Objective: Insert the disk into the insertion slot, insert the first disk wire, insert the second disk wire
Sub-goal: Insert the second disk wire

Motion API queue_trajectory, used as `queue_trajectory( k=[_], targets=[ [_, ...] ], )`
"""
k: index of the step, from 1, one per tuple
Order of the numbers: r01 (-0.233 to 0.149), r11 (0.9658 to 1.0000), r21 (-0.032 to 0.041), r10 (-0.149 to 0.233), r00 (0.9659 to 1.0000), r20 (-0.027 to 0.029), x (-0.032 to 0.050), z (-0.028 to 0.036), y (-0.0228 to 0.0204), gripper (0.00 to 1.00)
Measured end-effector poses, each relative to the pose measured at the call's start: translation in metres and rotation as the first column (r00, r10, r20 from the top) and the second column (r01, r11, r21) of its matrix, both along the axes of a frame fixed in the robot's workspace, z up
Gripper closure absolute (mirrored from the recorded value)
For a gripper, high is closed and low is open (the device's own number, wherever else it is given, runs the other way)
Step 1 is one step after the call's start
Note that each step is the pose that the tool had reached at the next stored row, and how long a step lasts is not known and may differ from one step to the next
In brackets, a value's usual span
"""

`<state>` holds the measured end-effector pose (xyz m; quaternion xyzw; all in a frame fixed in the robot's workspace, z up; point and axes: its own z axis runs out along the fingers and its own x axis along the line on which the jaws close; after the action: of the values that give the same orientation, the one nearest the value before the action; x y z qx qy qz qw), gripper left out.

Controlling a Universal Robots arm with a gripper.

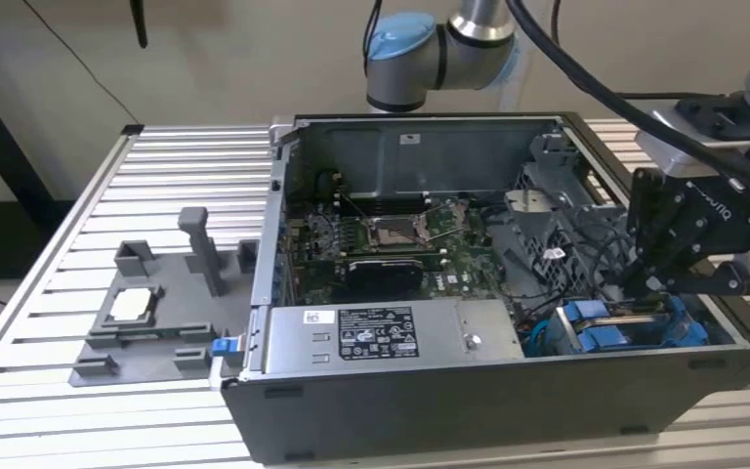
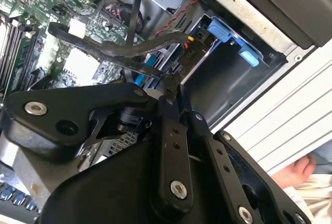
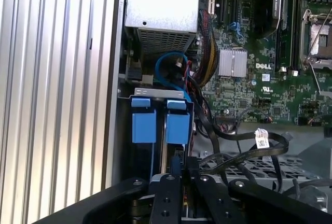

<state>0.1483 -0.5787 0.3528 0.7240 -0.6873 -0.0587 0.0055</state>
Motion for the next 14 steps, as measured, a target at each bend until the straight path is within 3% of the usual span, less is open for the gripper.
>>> queue_trajectory(
  k=[14],
  targets=[
    [0.037,0.9993,0.0011,-0.037,0.9993,0.0000,0.0025,-0.0074,0.0000,0.84]
  ],
)
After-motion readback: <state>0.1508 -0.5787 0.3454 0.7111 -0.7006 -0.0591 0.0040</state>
